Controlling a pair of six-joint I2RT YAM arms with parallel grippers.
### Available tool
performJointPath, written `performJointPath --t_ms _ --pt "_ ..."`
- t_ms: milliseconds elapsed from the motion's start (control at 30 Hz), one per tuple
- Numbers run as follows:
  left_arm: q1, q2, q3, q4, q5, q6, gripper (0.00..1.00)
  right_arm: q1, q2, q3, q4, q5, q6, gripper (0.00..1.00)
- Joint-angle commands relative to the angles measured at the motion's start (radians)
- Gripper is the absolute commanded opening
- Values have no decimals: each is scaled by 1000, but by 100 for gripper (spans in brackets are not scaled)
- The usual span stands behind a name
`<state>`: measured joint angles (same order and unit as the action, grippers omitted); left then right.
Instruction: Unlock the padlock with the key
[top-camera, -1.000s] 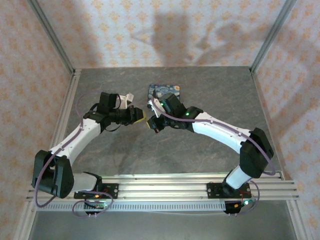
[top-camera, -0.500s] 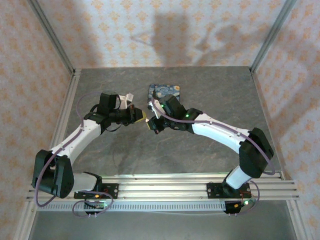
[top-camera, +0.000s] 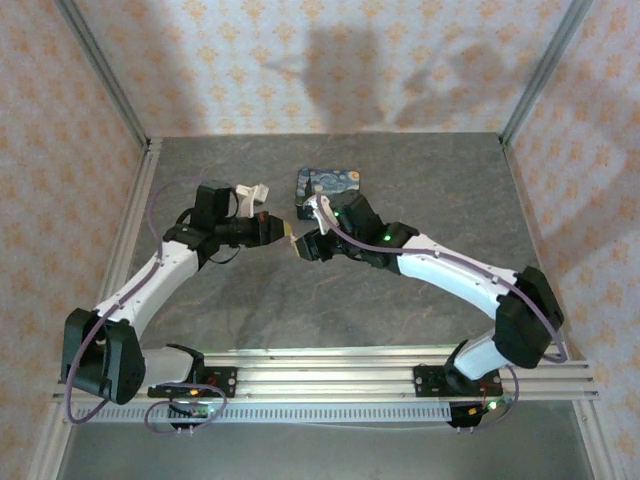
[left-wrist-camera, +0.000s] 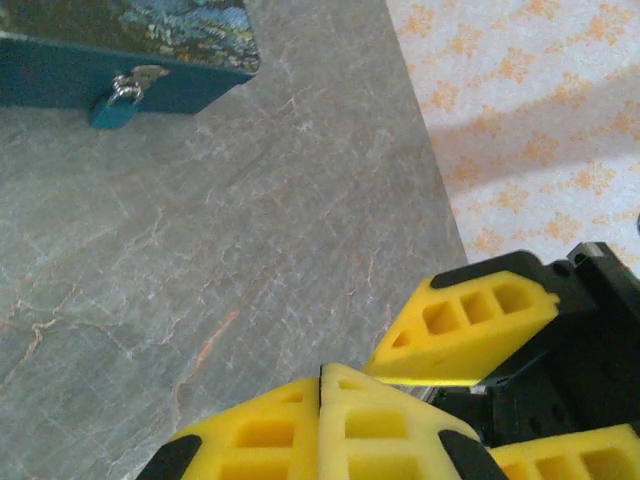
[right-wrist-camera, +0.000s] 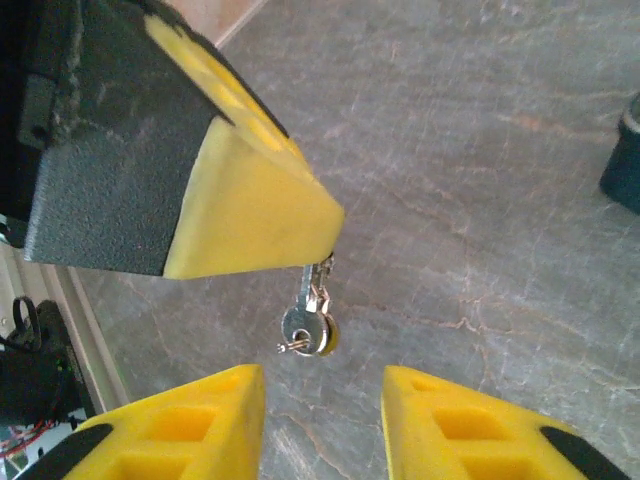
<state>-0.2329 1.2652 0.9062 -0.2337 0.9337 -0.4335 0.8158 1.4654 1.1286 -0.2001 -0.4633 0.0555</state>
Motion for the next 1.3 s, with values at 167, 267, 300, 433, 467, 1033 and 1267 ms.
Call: performJointPath --t_ms 167,267,300,433,467,1033,1267 --pt "6 -20 68 -74 37 182 0 -79 -85 -51 87 -91 142 40" --pt "6 -31 79 -83 74 241 0 -98 -63 -52 161 -239 209 40" --pt "6 -37 84 -82 85 254 0 -97 -50 -48 182 -285 226 41" --pt "5 -61 91 -50 130 269 0 -98 14 -16 210 -431 270 41" --pt "6 -66 93 -47 135 273 0 -98 25 -10 215 -456 277 41" --pt "6 -77 133 -99 145 268 1 -99 20 -76 347 -493 328 0" --pt "24 -98 93 -17 -12 33 47 -99 -7 -142 417 -361 352 0"
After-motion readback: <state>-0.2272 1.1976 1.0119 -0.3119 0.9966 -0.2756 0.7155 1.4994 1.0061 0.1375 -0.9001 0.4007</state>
